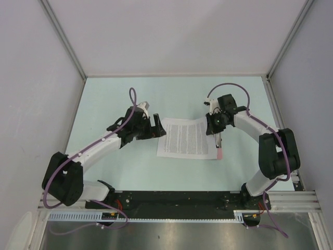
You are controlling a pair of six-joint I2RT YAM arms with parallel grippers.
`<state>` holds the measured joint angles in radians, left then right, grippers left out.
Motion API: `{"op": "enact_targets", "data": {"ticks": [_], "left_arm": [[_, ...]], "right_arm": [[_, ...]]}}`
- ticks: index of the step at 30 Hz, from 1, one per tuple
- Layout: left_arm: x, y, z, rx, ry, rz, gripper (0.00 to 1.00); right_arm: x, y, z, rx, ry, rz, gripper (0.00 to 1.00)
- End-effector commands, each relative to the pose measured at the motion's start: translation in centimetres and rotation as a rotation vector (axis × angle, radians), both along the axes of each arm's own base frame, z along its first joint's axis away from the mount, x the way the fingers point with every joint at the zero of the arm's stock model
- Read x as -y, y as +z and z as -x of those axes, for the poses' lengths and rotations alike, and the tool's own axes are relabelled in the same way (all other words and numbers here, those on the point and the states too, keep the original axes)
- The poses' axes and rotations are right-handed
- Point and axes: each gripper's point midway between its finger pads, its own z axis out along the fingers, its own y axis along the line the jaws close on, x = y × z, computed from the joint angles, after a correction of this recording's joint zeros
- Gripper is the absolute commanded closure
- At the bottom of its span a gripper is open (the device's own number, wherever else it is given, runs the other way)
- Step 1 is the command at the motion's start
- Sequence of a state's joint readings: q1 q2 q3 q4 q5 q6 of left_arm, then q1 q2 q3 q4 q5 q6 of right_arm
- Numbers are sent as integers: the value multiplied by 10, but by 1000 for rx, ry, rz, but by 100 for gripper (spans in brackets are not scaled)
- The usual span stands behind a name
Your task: Put the files into the folder
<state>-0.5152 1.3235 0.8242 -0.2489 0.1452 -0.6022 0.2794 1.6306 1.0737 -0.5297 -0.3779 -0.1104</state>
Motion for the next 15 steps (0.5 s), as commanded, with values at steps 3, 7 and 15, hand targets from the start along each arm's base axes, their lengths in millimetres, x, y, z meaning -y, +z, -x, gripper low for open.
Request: {"op": "enact_targets", "data": {"ticks": [3, 7, 15], "left_arm": [[19, 19, -17, 53, -27, 54, 1], [24, 16, -19, 37, -30, 65, 0], [25, 9, -22, 21, -29, 47, 0]], "right_arm": [[9, -2, -9, 1, -40, -13, 100], [9, -8, -12, -15, -57, -20, 100], [-2, -9, -21, -26, -99, -81, 100]]}}
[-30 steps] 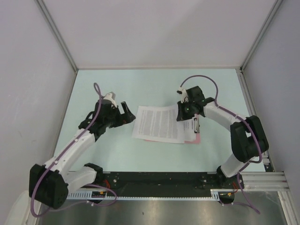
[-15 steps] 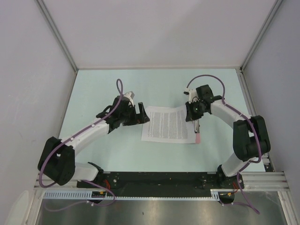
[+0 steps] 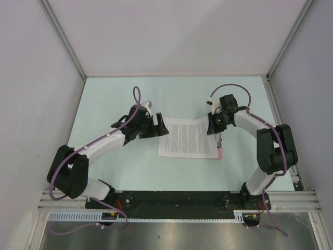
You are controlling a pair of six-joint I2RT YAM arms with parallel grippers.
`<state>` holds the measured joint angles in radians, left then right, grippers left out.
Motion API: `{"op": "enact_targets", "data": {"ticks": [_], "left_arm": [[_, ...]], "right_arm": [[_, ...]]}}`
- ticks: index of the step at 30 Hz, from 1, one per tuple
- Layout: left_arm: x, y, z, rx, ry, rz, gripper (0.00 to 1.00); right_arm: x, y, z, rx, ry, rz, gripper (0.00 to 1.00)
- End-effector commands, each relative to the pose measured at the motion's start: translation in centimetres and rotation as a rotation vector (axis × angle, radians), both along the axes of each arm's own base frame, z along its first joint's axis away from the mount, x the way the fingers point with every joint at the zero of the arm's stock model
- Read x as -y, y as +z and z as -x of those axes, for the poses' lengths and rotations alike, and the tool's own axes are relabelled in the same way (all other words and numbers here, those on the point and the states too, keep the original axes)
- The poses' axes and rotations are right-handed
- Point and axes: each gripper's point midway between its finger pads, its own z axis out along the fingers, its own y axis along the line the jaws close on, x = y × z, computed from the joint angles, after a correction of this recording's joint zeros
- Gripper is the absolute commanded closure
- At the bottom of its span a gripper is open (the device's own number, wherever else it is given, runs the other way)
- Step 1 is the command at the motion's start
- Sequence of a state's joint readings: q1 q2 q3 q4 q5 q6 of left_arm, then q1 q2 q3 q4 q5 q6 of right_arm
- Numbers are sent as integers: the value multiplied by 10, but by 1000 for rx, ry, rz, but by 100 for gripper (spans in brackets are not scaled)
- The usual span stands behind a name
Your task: Put the files into the folder
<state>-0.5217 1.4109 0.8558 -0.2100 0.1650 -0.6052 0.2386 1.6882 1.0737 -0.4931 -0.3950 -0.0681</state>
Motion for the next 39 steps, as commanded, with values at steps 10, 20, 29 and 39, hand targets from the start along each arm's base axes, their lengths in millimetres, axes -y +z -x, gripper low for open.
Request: {"op": "enact_targets", "data": {"ticks": [10, 20, 29, 39], "left_arm": [[14, 18, -12, 41, -11, 41, 0], [17, 12, -11, 27, -30, 40, 0], [64, 32, 5, 41, -134, 90, 1], [156, 4, 10, -39, -231, 126, 12]], "right_arm": [[-15, 1, -21, 5, -114, -105, 100], [-9, -9, -13, -24, -134, -67, 87], [57, 51, -18, 126, -448, 149, 35], [73, 29, 9, 146, -576, 246, 52]]}}
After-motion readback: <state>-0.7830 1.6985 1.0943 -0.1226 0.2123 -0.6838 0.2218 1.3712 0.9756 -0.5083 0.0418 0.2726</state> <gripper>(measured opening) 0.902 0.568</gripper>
